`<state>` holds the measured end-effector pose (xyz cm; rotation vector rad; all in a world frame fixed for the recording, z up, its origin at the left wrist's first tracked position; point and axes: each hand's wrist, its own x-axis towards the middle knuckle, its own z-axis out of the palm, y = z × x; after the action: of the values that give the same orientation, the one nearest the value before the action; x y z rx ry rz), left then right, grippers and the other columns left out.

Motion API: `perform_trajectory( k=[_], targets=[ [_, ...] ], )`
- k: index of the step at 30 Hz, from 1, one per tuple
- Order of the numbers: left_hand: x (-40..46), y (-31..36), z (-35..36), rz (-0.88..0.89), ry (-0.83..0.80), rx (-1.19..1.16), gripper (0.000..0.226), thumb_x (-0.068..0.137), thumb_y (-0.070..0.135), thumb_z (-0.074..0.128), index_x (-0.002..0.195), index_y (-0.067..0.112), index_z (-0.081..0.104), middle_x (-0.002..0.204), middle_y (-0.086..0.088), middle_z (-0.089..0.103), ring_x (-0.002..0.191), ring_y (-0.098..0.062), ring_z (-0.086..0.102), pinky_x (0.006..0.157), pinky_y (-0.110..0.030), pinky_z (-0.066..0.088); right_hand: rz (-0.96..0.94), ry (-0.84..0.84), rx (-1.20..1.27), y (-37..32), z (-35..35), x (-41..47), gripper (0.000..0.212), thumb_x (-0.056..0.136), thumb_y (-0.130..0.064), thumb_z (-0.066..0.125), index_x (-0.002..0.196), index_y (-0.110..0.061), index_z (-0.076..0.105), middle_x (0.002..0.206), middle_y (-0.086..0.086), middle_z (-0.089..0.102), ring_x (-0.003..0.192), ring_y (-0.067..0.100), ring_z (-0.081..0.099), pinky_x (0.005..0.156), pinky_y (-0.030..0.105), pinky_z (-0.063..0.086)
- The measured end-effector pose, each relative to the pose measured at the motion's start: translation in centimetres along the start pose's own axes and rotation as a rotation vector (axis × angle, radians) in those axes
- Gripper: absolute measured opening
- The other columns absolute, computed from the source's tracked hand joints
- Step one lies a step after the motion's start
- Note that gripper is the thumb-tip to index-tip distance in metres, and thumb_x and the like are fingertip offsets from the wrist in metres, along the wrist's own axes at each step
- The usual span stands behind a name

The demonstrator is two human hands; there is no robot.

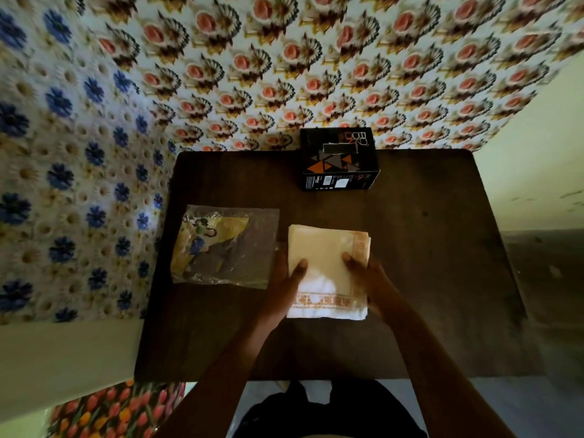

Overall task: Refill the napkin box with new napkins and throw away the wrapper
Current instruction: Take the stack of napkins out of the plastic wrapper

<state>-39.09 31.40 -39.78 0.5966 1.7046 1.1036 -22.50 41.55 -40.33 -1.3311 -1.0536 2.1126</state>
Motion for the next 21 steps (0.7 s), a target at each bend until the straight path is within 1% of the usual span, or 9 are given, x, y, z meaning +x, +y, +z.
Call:
perform_trajectory(
  k=[2, 4, 6, 8, 10, 12, 14, 16, 21],
  targets=[
    [0.0, -0.6, 0.9, -0.015, 0.013, 0.046, 0.033, 0.105, 0.024, 0.052, 0.134, 0.033, 0.041, 0.115, 0.019, 0.056, 0.103, 0.005, 0.061, 0.072, -0.009, 0.053, 0.043, 0.026, -0.045, 1.0, -1.1, 0.5, 0.038, 0.098, -0.026, 0.060, 0.135, -0.016, 0.053, 0.119, 0.014, 0.071, 0.101, 0.032, 0.072, 0.082, 0.051, 0.062],
    [0.2, -1.5, 1.7, -0.058, 0.044, 0.100, 0.024, 0.104, 0.031, 0.054, 0.123, 0.043, 0.046, 0.112, 0.017, 0.060, 0.098, 0.005, 0.066, 0.074, -0.011, 0.055, 0.097, 0.032, -0.078, 1.9, -2.2, 1.1, 0.039, 0.097, -0.028, 0.063, 0.134, -0.019, 0.053, 0.118, 0.015, 0.071, 0.104, 0.036, 0.071, 0.088, 0.059, 0.058],
    [0.6, -3.0, 2.4, -0.121, 0.101, 0.114, 0.017, 0.096, 0.052, 0.058, 0.113, 0.053, 0.053, 0.114, 0.007, 0.068, 0.098, -0.002, 0.071, 0.083, -0.029, 0.063, 0.143, 0.037, -0.160, 2.5, -2.9, 1.7, 0.038, 0.098, -0.026, 0.063, 0.133, -0.016, 0.055, 0.115, 0.014, 0.072, 0.102, 0.034, 0.072, 0.089, 0.058, 0.058],
    [1.6, -6.0, 2.7, -0.180, 0.168, 0.147, 0.042, 0.076, 0.080, 0.059, 0.109, 0.053, 0.059, 0.113, 0.000, 0.072, 0.100, -0.018, 0.074, 0.087, -0.052, 0.062, 0.167, 0.044, -0.315, 3.0, -3.4, 2.4, 0.041, 0.096, -0.028, 0.064, 0.133, -0.012, 0.057, 0.117, 0.012, 0.072, 0.103, 0.031, 0.072, 0.090, 0.055, 0.059],
    [3.0, -9.3, 3.1, -0.209, 0.223, 0.225, 0.081, 0.060, 0.095, 0.055, 0.116, 0.037, 0.065, 0.113, -0.006, 0.073, 0.100, -0.024, 0.073, 0.088, -0.055, 0.060, 0.178, 0.071, -0.518, 3.6, -4.0, 3.1, 0.047, 0.092, -0.036, 0.067, 0.133, -0.015, 0.056, 0.122, 0.009, 0.070, 0.105, 0.028, 0.070, 0.089, 0.046, 0.059],
    [2.4, -7.4, 3.9, -0.250, 0.252, 0.310, 0.093, 0.067, 0.088, 0.060, 0.130, 0.019, 0.061, 0.122, -0.010, 0.070, 0.108, -0.029, 0.070, 0.092, -0.052, 0.059, 0.194, 0.094, -0.684, 3.5, -4.6, 3.4, 0.050, 0.091, -0.038, 0.067, 0.134, -0.016, 0.055, 0.121, 0.006, 0.069, 0.104, 0.025, 0.070, 0.082, 0.037, 0.059],
    [2.0, -5.4, 4.5, -0.310, 0.296, 0.370, 0.071, 0.084, 0.060, 0.070, 0.136, 0.013, 0.056, 0.127, -0.012, 0.067, 0.113, -0.032, 0.067, 0.091, -0.045, 0.056, 0.185, 0.087, -0.740, 3.4, -5.4, 3.5, 0.048, 0.091, -0.038, 0.069, 0.132, -0.015, 0.058, 0.119, 0.004, 0.070, 0.099, 0.020, 0.070, 0.079, 0.034, 0.060],
    [2.1, -4.4, 4.8, -0.304, 0.335, 0.456, 0.063, 0.087, 0.047, 0.072, 0.137, 0.013, 0.054, 0.127, -0.011, 0.066, 0.114, -0.032, 0.066, 0.091, -0.045, 0.055, 0.141, 0.080, -0.783, 2.9, -6.1, 3.5, 0.043, 0.092, -0.035, 0.069, 0.130, -0.015, 0.060, 0.118, 0.003, 0.070, 0.098, 0.017, 0.069, 0.076, 0.029, 0.057],
    [2.8, -2.2, 5.6, -0.027, 0.524, 0.534, 0.043, 0.087, 0.024, 0.074, 0.126, 0.014, 0.058, 0.124, -0.008, 0.058, 0.111, -0.027, 0.061, 0.093, -0.049, 0.055, 0.027, 0.216, -0.765, 0.4, -7.3, 4.7, 0.036, 0.091, -0.029, 0.072, 0.121, -0.010, 0.066, 0.104, 0.007, 0.074, 0.091, 0.019, 0.068, 0.076, 0.028, 0.050]
  ],
)
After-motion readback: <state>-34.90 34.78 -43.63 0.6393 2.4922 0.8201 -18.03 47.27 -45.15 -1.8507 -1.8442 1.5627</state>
